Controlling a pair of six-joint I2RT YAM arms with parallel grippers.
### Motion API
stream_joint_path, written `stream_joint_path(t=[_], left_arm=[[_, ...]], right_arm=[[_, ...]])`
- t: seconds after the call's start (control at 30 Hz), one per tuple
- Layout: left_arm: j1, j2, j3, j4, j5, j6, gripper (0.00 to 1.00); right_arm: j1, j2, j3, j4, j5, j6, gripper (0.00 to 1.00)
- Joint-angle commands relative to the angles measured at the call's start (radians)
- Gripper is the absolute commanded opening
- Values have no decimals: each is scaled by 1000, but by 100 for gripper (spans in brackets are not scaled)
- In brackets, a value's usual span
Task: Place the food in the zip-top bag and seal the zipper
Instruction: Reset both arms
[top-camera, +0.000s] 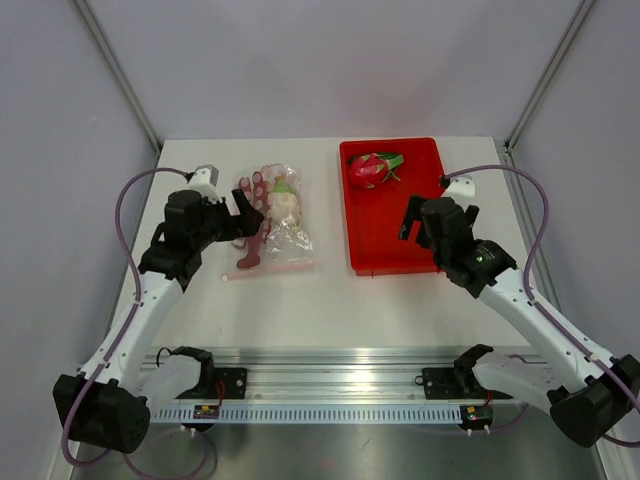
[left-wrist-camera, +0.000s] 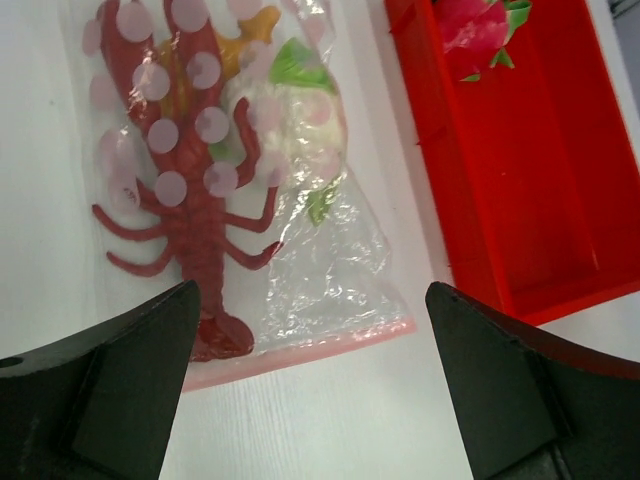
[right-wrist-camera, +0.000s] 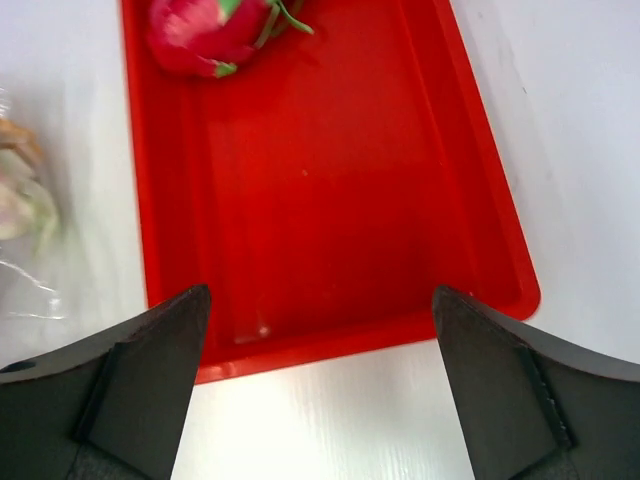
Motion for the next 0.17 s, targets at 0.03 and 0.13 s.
stream_joint_path(t=[0.03, 0.13], left_arm=[[-4, -38, -37, 62, -100, -6, 99], [-10, -36, -34, 58, -94, 17, 99]], right_arm=[[-1, -33, -73, -58, 112, 79, 100], [-1, -62, -120, -20, 110, 82, 100]])
